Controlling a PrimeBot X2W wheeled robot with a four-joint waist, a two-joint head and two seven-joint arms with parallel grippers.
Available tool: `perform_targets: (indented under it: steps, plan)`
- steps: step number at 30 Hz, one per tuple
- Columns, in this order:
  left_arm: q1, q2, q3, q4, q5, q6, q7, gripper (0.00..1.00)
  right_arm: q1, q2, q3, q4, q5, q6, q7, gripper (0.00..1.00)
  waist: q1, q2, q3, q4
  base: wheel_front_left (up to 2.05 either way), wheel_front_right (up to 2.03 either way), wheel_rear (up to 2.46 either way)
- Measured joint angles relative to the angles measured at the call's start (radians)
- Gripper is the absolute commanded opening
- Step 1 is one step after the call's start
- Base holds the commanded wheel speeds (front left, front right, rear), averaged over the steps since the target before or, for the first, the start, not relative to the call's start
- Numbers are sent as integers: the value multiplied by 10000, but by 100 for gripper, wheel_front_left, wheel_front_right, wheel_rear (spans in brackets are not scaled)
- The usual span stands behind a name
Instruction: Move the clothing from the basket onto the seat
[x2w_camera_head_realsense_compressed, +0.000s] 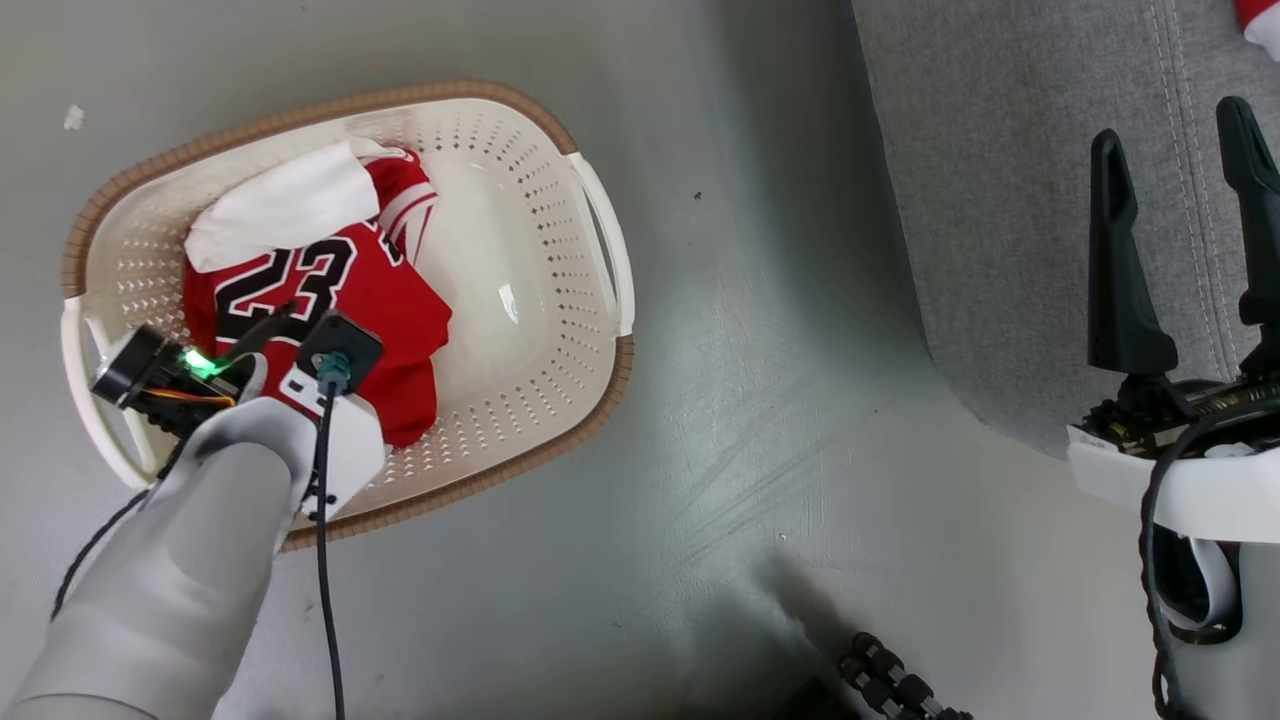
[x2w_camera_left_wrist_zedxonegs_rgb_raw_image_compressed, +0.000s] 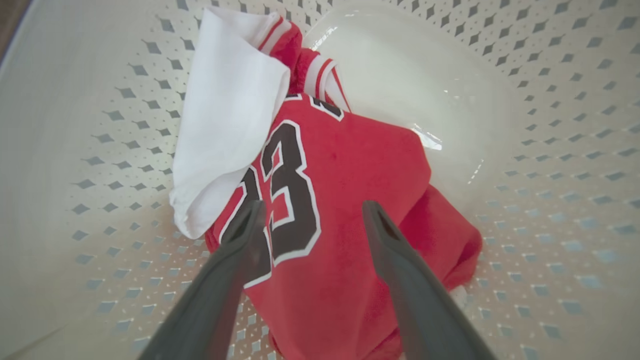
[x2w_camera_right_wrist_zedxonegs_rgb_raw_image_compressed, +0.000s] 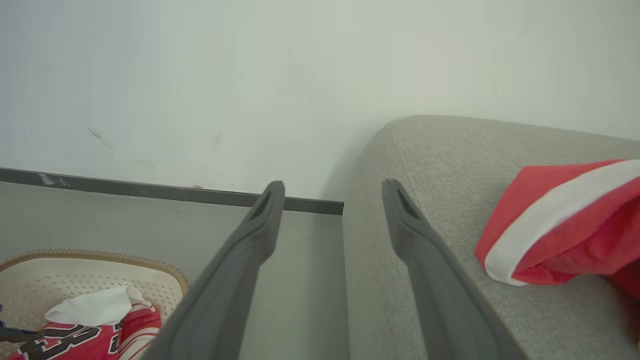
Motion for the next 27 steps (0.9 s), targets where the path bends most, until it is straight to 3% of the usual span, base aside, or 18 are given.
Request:
perform_targets:
  steps: [15,16,17,18,19,27]
  plan:
    - [-742,245,196,763,88,339,943,100,-609,10,178,119,410,0,0,100,0,0,788,-415,0,0,0]
    - [-765,244,197,796,88,339,943,76,-676,10,184,140,460,0,0,100,0,0,827,-434,0,0,0]
    - [-800,242,201,826,88,337,965,44,-755,10,190,146,514,0,-2,100,0,0,863,-451,0,0,0]
    - [-841,240,197,861,88,337,1035,26,-820,10,196,150,529,0,-2,100,0,0,897,-467,0,0,0]
    - [-879,228,196,882,88,337,1037,0,-885,10,197,163,533,0,-2,100,0,0,929,-482,0,0,0]
    - [-925,104,107,941,88,316,1012,0,-1172,10,165,301,612,0,-2,100,0,0,951,-510,0,0,0]
